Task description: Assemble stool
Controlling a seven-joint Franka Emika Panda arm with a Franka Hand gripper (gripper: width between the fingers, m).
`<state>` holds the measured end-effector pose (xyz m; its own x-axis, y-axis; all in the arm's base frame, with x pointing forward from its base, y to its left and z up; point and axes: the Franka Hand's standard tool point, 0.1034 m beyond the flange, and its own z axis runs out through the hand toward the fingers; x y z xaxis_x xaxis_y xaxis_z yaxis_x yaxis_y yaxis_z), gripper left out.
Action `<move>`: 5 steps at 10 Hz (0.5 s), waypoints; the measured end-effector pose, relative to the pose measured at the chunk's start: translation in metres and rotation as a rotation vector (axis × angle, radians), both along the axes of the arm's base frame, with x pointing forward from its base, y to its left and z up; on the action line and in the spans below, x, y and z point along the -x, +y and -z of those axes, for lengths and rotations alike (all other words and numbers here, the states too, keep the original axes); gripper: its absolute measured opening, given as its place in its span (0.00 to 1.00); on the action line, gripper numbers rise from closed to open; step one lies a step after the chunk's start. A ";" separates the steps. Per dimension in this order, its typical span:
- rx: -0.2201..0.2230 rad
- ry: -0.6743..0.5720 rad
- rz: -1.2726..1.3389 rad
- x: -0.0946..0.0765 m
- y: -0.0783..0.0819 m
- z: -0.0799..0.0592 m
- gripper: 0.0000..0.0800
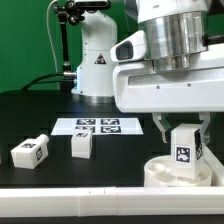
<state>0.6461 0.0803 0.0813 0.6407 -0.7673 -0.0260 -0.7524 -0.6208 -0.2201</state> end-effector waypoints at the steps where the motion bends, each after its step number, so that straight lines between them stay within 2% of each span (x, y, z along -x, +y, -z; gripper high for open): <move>1: -0.029 0.019 0.139 0.002 0.005 0.001 0.43; 2: -0.059 0.034 0.290 0.003 0.012 0.003 0.43; 5: -0.143 0.064 0.560 0.003 0.017 0.004 0.43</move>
Offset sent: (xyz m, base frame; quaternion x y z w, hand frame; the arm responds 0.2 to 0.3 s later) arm -0.0116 0.0023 -0.0110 -0.0113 -0.0074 0.2141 0.9767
